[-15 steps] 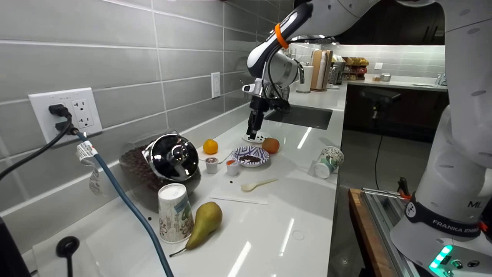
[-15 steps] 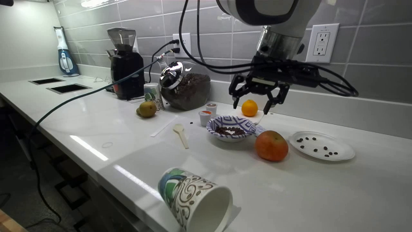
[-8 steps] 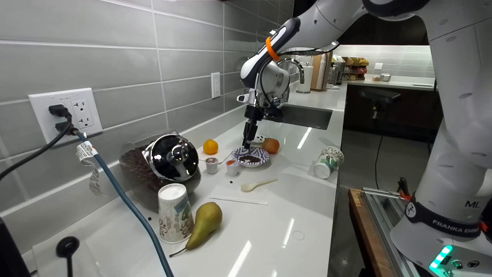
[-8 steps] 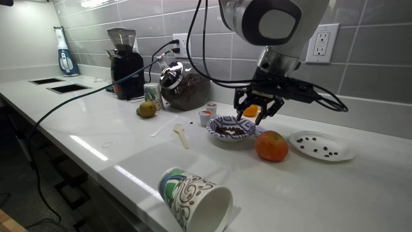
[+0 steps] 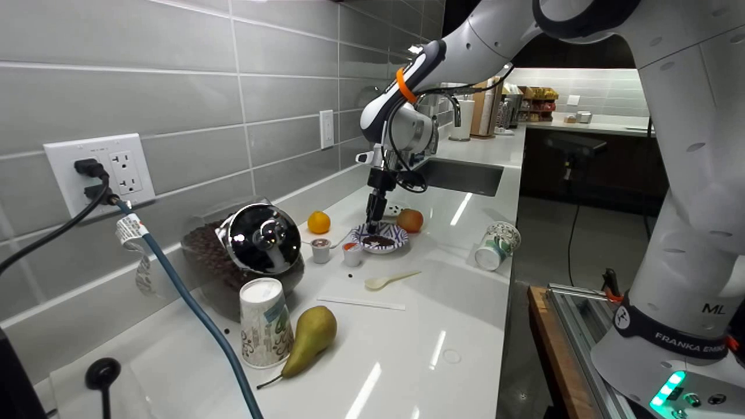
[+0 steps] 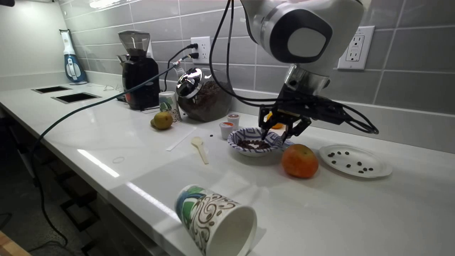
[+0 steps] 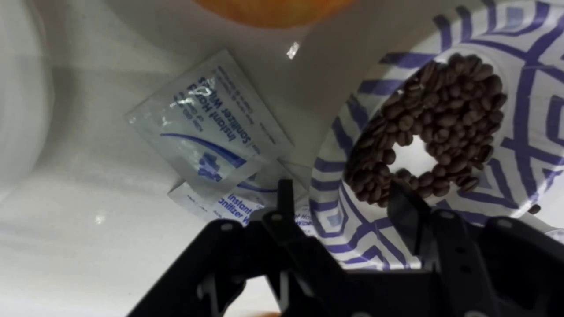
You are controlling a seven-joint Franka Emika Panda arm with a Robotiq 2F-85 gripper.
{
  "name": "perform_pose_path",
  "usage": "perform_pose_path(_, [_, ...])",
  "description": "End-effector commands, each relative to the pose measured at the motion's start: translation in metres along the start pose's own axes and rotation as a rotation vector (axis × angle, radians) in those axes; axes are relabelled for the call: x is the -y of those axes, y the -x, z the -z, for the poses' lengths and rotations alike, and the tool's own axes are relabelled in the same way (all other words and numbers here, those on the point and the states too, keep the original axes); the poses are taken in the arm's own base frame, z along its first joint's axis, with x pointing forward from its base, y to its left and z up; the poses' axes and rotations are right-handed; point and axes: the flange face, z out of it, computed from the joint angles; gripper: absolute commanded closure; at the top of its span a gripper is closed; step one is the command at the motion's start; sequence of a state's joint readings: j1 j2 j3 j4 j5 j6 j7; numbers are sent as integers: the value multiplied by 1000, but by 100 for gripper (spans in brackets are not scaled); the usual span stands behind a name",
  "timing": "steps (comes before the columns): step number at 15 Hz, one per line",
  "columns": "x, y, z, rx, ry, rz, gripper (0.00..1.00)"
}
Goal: Shake the bowl
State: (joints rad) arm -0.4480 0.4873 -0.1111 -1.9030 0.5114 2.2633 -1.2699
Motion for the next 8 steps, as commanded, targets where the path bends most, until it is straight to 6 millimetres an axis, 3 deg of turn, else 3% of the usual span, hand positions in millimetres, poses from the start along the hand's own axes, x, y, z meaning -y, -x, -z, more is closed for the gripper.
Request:
perform_pose_path(1, [-6,-1,-4,-10,-36,-1,54])
perform_pose_path(3, [-4,1,-4,-6,-51,-3,63])
perform_pose_path(7, [-4,5,1,-3,-75,-9,93])
perform_pose_path(8, [-3,6,2,-2,-83,-10,95])
